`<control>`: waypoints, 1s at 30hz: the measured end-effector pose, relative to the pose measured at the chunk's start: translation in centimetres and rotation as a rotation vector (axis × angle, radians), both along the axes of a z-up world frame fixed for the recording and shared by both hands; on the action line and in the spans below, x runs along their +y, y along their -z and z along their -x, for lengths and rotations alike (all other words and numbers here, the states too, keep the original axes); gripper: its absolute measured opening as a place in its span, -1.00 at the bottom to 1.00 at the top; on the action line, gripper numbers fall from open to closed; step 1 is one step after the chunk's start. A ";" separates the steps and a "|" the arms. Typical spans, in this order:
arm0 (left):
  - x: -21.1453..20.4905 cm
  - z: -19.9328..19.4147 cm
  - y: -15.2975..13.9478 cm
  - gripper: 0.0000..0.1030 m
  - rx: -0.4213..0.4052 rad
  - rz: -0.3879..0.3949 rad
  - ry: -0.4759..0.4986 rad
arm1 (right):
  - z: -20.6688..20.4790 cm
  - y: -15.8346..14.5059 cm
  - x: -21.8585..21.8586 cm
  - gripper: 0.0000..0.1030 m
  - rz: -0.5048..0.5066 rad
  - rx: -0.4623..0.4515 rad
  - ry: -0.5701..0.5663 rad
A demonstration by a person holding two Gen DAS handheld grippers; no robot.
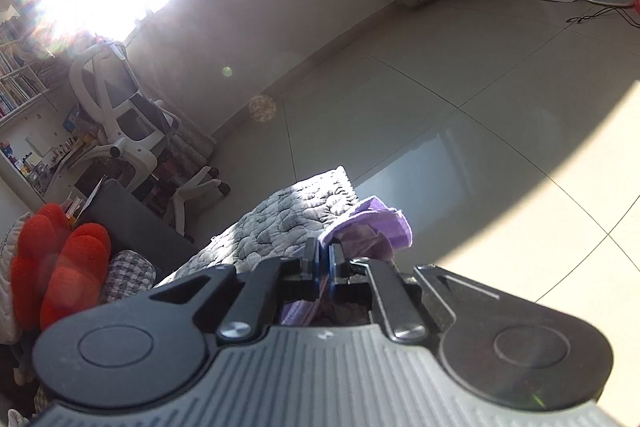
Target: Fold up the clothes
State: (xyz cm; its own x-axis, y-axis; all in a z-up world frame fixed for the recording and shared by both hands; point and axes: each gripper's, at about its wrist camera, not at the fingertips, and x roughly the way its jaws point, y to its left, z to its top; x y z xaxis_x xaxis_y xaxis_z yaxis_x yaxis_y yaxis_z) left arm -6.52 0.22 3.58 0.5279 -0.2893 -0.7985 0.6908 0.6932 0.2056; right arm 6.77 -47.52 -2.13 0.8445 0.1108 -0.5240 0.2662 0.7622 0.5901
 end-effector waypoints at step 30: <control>0.5 0.0 -1.1 -0.89 0.002 0.065 0.027 | 1.6 -6.7 2.5 -0.86 0.084 -0.273 0.044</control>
State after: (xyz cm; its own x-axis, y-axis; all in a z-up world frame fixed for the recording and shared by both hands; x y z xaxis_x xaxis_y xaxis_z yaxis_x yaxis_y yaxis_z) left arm -6.48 0.73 4.65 0.5176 -0.3548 -0.7786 0.7097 0.6863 0.1591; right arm 5.17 -45.00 4.60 0.9585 0.0368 -0.2826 0.1400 0.8028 0.5795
